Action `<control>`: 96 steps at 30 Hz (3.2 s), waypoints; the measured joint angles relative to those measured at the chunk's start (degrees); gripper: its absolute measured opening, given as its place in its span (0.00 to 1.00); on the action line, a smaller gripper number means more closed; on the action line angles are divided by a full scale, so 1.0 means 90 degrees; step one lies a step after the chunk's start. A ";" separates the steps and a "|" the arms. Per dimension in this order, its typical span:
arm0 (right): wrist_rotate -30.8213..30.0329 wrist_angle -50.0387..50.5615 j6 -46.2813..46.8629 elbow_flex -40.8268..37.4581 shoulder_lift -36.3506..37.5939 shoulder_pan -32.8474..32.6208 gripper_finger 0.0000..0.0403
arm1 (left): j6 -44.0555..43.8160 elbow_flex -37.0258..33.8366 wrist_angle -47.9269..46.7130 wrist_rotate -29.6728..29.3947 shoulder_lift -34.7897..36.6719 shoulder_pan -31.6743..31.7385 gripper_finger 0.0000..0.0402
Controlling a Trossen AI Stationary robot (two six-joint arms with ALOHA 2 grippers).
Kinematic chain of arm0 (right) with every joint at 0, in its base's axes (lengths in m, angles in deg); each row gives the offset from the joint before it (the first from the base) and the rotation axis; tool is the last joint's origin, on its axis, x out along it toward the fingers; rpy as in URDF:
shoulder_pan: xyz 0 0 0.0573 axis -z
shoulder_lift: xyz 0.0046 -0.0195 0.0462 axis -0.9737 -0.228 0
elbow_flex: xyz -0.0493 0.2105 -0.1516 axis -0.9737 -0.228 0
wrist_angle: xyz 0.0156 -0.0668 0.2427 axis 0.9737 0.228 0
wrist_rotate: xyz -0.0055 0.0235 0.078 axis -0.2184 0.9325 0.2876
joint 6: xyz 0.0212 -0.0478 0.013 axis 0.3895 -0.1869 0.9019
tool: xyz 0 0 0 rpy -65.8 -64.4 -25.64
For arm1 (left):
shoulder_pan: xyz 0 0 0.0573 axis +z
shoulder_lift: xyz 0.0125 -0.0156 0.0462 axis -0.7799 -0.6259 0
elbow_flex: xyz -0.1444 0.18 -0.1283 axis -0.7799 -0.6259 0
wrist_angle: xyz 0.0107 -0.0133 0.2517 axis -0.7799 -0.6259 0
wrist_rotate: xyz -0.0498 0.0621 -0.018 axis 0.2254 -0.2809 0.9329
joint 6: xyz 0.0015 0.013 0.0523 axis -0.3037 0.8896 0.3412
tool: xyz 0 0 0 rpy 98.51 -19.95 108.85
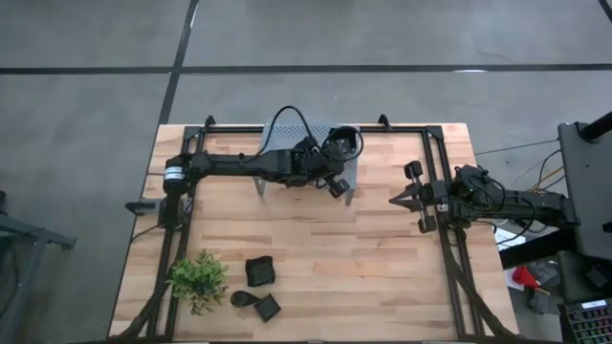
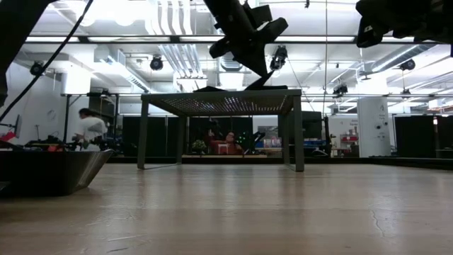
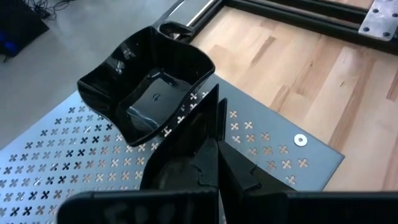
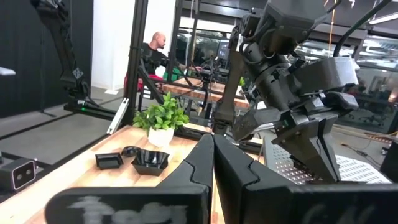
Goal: Pick & Place Mini shaped plates
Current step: Stack the black drop shaped plate on top of the other black drop shaped plate on the shelf, then stack the black distorted square plate on top of the other black distorted square plate on the shelf
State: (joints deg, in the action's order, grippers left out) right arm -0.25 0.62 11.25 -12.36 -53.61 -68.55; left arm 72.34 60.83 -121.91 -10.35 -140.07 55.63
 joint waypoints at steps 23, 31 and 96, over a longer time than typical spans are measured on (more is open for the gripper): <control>0.0002 0.0000 0.0007 0.0000 0.0000 -0.0002 0.02 | 0.0119 -0.0005 -0.0126 -0.0119 0.0030 -0.0023 0.31; 0.0002 -0.0002 0.0003 0.0000 0.0002 -0.0002 0.02 | 0.0102 -0.0010 -0.1237 -0.0107 0.0272 -0.0501 0.35; 0.0001 -0.0002 -0.0019 0.0000 0.0000 -0.0002 0.02 | -0.4430 -0.3144 -0.1901 0.2149 0.0350 -0.4867 0.30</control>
State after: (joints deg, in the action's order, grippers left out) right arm -0.24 0.60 11.08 -12.36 -53.61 -68.57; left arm 32.47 32.53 -139.02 8.99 -136.92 11.83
